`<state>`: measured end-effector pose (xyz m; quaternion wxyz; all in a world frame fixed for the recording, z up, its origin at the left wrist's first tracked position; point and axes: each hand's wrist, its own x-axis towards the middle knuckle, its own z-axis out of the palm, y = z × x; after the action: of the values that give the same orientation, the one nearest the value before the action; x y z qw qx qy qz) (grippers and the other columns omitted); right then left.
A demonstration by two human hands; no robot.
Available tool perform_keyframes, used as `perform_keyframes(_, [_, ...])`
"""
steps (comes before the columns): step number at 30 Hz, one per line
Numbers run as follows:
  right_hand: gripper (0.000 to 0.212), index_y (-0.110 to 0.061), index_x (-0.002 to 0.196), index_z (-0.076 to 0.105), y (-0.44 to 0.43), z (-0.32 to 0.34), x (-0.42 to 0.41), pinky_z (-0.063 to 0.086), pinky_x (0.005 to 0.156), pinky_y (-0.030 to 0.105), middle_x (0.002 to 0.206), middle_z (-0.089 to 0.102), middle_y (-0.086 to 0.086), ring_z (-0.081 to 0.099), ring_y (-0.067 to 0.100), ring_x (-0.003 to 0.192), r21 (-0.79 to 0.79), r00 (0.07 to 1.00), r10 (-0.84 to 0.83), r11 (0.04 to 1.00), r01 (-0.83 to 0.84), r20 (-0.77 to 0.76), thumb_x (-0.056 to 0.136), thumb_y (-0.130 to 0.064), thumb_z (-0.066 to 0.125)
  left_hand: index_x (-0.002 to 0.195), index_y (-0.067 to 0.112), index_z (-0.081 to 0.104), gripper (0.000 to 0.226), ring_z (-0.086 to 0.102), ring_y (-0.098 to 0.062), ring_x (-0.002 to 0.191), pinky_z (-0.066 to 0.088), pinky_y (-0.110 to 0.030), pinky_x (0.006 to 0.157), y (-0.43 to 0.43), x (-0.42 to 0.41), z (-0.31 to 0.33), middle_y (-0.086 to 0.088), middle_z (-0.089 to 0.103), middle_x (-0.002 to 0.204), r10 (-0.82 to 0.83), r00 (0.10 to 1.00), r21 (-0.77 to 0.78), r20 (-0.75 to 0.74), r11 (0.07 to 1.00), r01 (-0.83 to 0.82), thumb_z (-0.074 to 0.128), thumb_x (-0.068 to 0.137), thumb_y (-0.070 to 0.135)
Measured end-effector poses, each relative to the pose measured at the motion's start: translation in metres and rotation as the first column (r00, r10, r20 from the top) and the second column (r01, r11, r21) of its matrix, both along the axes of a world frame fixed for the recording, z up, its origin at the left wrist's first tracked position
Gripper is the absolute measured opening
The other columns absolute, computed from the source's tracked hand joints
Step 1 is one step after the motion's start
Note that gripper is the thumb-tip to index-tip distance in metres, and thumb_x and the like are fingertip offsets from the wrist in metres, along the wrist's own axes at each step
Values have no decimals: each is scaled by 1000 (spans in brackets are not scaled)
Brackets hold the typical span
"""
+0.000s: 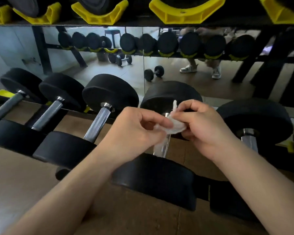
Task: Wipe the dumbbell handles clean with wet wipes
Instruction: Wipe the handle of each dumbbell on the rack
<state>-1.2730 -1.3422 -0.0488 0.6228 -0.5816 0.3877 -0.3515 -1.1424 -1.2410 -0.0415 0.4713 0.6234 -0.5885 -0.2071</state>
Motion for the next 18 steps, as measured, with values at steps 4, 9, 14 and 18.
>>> perform_keyframes(4, [15,-12,74,68,-10,-8,13,34,42,15,65,62,0,49,7,54,-50,993,-47,998,41,-113,82,0,66,82,33,76,34,66,-5,63,51,-15,57,-22,27,-10,17,70,70,-88,990,68,108,994,81,72,77,0])
perform_keyframes(9, [30,-4,93,73,-2,-14,13,44,63,24,84,65,9,56,16,73,156,990,136,980,-128,-44,83,-31,65,96,24,75,39,70,-5,90,54,-21,80,-43,44,-27,8,75,91,-189,936,33,-295,978,208,70,75,-8])
perform_keyframes(14, [9,-18,83,75,-9,-15,18,43,60,15,77,72,-3,62,6,69,-55,953,127,988,-147,-276,75,-22,73,111,19,71,41,69,-6,97,55,-26,86,-51,45,-42,6,74,100,-100,905,24,-414,992,121,80,74,3])
perform_keyframes(18, [10,-13,85,74,-26,-25,11,42,65,26,89,73,6,60,15,79,-4,954,159,986,-166,-254,80,-21,71,102,22,73,38,70,-5,85,56,-22,78,-58,51,-52,7,75,90,-49,930,96,-364,991,90,84,68,6])
